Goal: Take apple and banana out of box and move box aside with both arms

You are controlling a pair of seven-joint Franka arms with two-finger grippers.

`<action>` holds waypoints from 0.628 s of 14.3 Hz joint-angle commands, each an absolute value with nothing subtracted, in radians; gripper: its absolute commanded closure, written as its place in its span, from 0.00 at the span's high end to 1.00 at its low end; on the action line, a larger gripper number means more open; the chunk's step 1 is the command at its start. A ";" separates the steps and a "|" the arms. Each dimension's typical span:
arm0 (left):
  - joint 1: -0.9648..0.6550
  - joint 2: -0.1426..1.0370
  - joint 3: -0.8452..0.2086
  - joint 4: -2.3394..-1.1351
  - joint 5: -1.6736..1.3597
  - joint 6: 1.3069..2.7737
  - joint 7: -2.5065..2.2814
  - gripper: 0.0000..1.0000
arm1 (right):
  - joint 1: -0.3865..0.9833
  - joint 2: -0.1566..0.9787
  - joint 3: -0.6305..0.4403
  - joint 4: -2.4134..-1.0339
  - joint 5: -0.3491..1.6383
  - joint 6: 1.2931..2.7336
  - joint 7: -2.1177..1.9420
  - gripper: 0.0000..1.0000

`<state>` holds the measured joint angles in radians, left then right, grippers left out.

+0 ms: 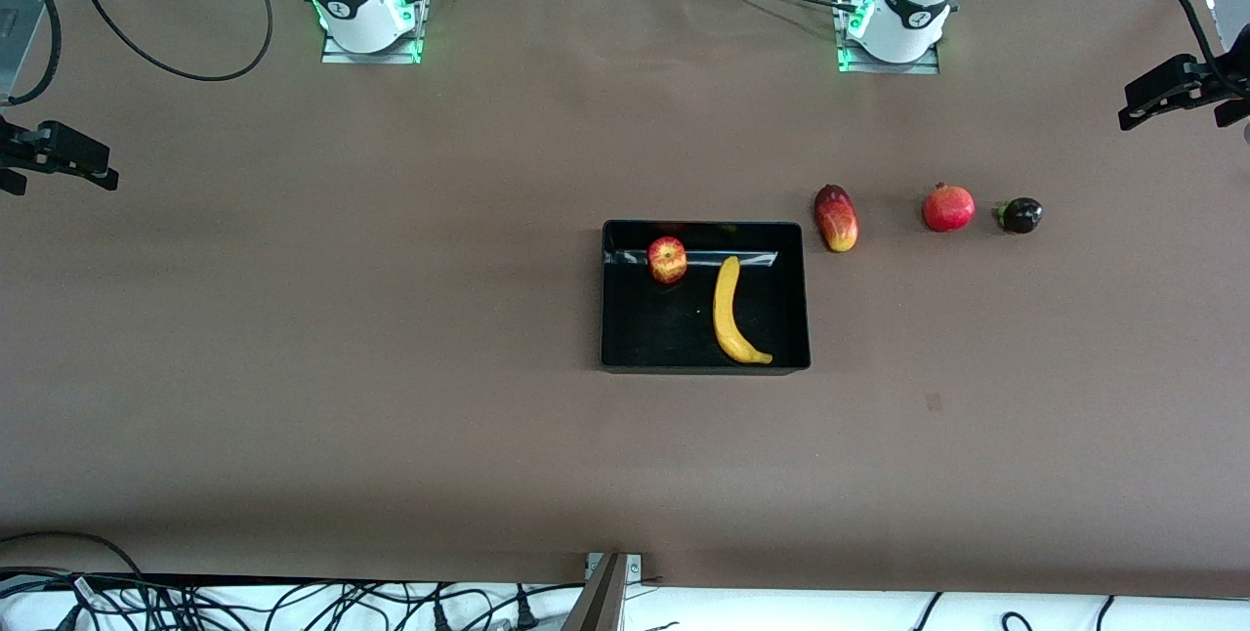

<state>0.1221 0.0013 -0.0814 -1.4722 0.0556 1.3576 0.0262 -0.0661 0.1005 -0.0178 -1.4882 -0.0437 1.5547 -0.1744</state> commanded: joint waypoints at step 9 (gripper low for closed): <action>0.112 -0.015 -0.067 -1.493 0.028 1.376 0.038 1.00 | -0.072 0.110 -0.015 -1.462 -0.032 1.532 -0.164 1.00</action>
